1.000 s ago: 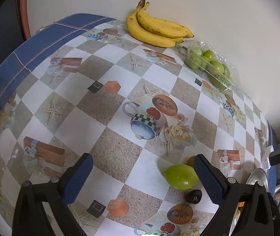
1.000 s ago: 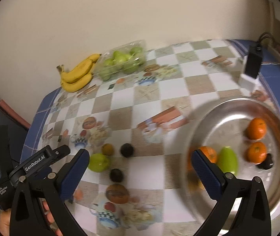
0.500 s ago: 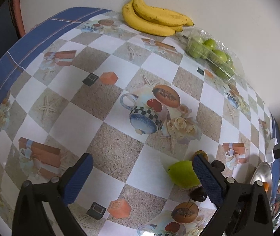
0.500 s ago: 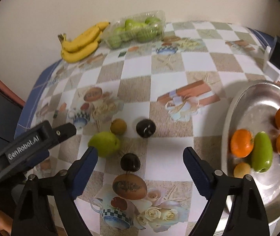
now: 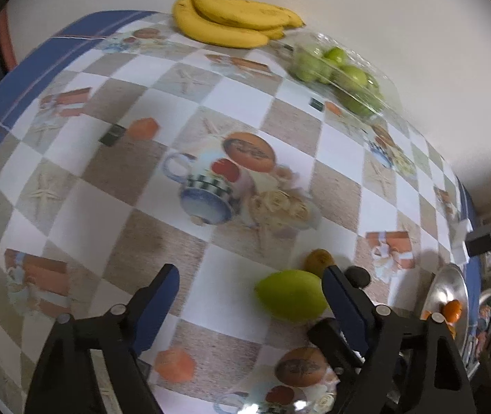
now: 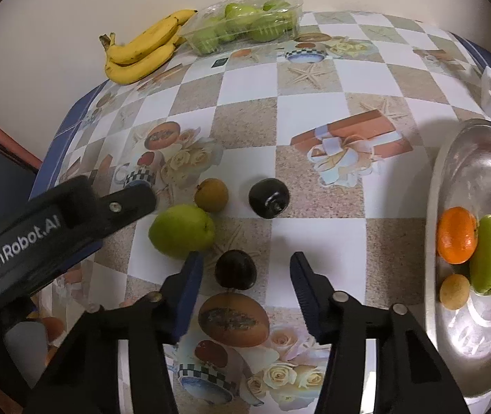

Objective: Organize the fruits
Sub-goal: 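Grasp a dark plum with the right tool while the left tool grasps another green mango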

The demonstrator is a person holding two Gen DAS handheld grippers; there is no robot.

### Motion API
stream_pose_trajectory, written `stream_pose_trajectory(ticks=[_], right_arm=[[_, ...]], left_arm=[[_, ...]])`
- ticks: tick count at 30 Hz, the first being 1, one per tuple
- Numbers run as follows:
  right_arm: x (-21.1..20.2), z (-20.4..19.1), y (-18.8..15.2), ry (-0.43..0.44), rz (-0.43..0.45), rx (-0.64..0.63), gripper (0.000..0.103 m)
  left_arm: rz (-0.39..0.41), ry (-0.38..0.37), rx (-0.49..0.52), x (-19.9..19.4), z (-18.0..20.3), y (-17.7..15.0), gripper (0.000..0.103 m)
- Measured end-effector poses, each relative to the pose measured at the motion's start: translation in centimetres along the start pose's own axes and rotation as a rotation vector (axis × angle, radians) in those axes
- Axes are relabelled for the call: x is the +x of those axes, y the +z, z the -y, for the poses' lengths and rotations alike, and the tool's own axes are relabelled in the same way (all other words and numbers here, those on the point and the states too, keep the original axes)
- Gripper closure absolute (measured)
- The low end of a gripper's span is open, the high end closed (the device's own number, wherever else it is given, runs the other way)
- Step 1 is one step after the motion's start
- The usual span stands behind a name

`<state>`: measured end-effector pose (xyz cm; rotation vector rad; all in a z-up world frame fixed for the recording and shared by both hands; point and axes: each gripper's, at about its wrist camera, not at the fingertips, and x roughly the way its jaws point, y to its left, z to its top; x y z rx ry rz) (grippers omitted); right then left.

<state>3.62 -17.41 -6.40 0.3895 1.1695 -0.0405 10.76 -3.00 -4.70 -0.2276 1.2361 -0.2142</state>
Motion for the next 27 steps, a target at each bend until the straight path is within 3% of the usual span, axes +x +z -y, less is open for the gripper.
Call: stream_pose_trajectory(ticks=[10,12,27], right_arm=[[1.0,-1.0,-0.1,0.011,-0.023,-0.029,0.068],[0.9,-0.9,-0.2,0.008,-0.021,-0.031,0.076],[-1.2,0.7,0.2,0.011,-0.007,0.016,0.078]], left_arm=[[-0.036,-0.032,0.022,0.7,0.8,-0.1,0.022],[-0.045,-0.038,0.013,0.9,0.7,-0.1,0.023],[-0.063,-0.054,0.007,1.7,1.0,-0.3,0.027]])
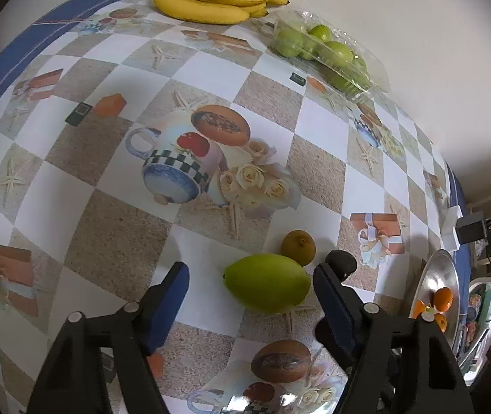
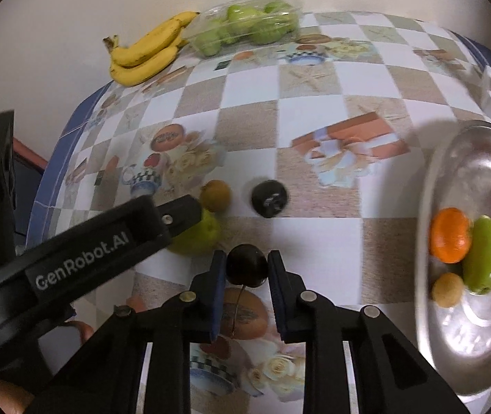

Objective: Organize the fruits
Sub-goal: 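Grasp a dark plum with the right tool while the left tool grasps another green mango, then carry the plum with the right tool while the left tool carries the mango over the tray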

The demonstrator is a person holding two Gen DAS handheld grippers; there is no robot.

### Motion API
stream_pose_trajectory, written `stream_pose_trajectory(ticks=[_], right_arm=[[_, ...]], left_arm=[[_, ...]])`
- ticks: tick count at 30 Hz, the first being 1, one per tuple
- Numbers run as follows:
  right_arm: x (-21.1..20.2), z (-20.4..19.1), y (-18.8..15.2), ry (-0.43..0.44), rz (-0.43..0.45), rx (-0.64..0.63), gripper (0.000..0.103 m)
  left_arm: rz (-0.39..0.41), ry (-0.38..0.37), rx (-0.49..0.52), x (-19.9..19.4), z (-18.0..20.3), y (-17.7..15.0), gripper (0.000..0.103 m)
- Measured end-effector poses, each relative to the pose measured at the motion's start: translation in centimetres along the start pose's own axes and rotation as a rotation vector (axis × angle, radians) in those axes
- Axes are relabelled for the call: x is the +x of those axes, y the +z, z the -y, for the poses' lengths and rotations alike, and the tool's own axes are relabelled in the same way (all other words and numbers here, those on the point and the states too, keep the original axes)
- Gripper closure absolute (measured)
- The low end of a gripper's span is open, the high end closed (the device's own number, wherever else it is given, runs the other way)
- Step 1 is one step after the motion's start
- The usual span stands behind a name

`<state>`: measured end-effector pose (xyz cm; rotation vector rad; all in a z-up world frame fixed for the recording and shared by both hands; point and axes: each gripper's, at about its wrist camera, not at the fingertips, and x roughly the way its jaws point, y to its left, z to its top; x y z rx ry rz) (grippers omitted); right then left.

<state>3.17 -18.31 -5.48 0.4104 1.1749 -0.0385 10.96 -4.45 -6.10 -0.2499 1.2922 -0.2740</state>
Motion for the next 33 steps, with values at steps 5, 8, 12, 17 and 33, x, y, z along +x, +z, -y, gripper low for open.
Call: stream_pose_trajectory(ticks=[5,8,12,17,33], right_arm=[[-0.7,2.0,-0.1,-0.025,-0.004,0.048,0.078],[-1.1,2.6,-0.2,-0.031,-0.002,0.061,0.078],[-1.4,3.0,-0.1,-0.031,0.004,0.068,0.078],[-1.9,3.0,0.0,-0.023,0.01,0.075,0.078],[-4.7,3.8,0.6,-0.05,0.054,0.108,0.078]], left_arm=[[-0.014,-0.003,0.013,0.6,0.5,-0.2,0.032],[-0.017,-0.002,0.02,0.8,0.8,-0.3,0.04],[-0.015,0.002,0.028,0.8,1.1,-0.3,0.045],[-0.008,0.001,0.022,0.8,1.0,-0.4,0.045],[0.11,0.008,0.042,-3.0,2.2,-0.3,0.045]])
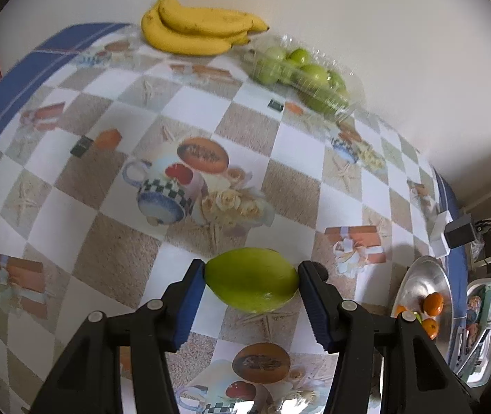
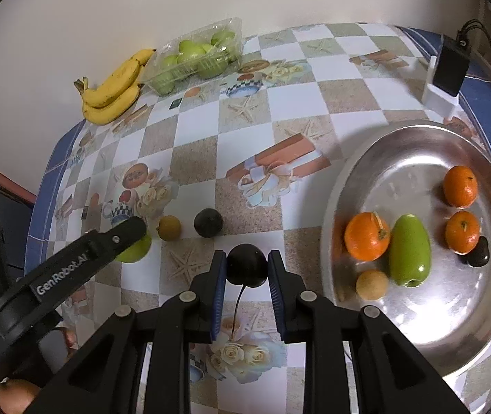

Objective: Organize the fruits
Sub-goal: 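Carry the plum with the right tool while the left tool carries the mango over the tray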

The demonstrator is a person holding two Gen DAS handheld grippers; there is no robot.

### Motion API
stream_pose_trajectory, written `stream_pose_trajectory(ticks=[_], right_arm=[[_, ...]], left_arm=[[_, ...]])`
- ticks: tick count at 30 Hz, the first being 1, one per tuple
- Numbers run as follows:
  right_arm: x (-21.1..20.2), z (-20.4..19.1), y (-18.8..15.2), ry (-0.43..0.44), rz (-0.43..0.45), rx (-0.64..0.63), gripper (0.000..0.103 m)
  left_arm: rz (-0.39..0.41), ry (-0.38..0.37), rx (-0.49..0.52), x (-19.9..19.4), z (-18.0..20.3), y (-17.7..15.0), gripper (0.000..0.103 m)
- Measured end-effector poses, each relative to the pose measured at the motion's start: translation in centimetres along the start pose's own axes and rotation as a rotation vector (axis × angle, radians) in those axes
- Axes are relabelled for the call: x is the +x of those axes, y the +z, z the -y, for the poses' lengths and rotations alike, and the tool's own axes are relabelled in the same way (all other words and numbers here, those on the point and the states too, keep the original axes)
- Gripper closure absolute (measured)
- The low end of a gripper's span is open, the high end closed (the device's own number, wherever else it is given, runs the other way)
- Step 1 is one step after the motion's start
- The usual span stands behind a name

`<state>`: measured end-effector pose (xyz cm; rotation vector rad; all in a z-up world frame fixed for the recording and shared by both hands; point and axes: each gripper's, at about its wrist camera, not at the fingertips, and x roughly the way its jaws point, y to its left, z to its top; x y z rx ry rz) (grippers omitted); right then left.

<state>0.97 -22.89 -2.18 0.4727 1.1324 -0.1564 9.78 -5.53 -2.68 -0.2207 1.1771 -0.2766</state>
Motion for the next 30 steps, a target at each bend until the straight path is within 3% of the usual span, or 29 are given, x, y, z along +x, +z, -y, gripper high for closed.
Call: stream_pose_trajectory(ticks=[9,17,25,30], right_arm=[[-2.1,2.6,0.7,-0.018,0.035,0.043,0.078],[-4.1,6.6,1.1,-0.052,0.069,0.116,0.078],[-6.6,11.1,0.8,-0.087,0.104,0.186,0.078],[-7.8,13.6,0.4,-0.109,0.113,0.216,0.078]], left_arm=[[0.055,-0.005,0.05,-2.0,2.5,-0.4,0.045],[0.056,-0.016,0.113,-2.4,6.0,-2.0,0.045],[0.029,-0.058,0.238,-2.7,11.5,-5.0,0.045],[-0.029,-0.09,0.319,-2.2,14.7,-7.4,0.045]])
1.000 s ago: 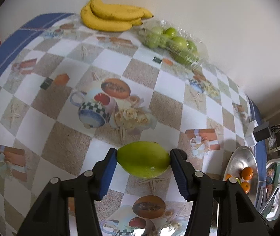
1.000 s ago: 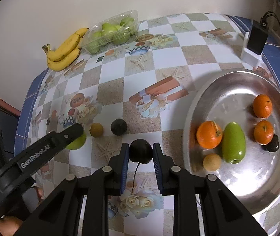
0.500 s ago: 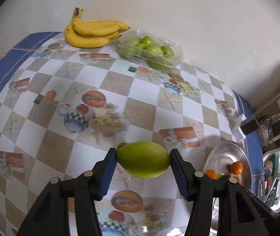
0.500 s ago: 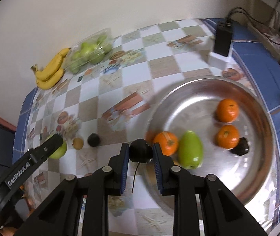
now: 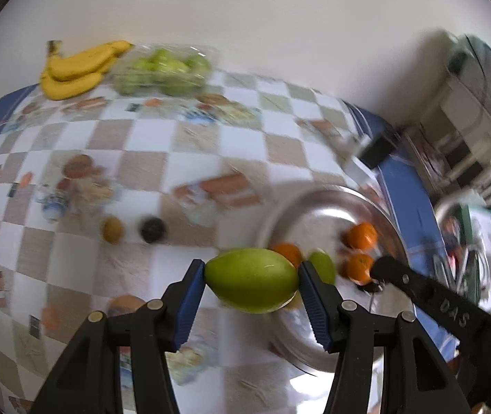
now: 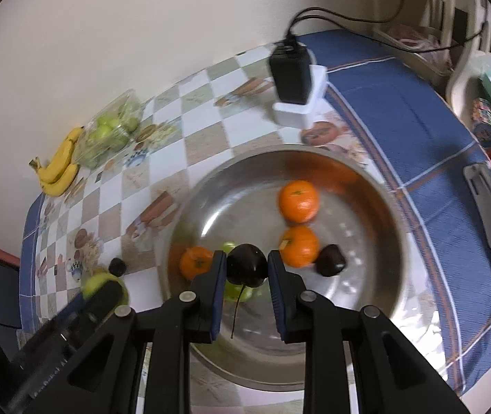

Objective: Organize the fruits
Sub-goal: 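Carry the plum with the right tool while the left tool carries the mango over the tray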

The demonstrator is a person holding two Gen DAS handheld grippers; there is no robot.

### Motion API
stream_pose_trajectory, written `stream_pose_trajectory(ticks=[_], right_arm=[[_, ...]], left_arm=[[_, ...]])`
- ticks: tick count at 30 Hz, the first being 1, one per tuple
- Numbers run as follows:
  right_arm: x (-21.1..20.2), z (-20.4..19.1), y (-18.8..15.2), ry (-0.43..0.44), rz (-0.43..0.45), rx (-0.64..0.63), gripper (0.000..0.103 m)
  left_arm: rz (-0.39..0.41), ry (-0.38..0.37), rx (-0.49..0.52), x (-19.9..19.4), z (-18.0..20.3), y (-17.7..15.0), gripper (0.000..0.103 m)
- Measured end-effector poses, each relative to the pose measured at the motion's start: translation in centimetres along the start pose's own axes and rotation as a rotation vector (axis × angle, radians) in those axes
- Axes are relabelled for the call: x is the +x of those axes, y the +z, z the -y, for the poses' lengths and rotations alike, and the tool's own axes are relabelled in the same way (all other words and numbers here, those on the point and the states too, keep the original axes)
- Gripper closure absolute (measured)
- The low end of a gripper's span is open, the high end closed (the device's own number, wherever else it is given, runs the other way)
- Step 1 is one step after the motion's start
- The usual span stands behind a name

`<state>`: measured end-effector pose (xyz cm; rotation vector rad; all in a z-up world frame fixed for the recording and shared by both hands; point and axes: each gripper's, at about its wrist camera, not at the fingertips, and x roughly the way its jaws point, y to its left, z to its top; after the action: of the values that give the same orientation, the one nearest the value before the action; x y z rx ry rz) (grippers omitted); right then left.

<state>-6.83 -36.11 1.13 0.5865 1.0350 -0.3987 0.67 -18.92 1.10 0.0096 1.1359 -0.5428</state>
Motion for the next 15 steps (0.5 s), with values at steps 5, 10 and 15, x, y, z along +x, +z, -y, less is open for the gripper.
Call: stream_pose_trajectory(ticks=[5,10,15], right_arm=[[-0.6,1.7,-0.1,-0.015,0.01,0.021,0.078],[-0.4,2.8,-0.4,-0.016,-0.005,0.038,0.077],[0.9,3.3,-0.9,-0.03,-0.056,0.038,0.077]], left_arm=[[-0.054,-0.026,0.06,1.1,2.9,-1.3,0.045],[-0.105,-0.035,0.125,2.5,5.3,-2.9,0.045],[-0.146,-0.037,0.145,3.7,6.2,-3.7,0.045]])
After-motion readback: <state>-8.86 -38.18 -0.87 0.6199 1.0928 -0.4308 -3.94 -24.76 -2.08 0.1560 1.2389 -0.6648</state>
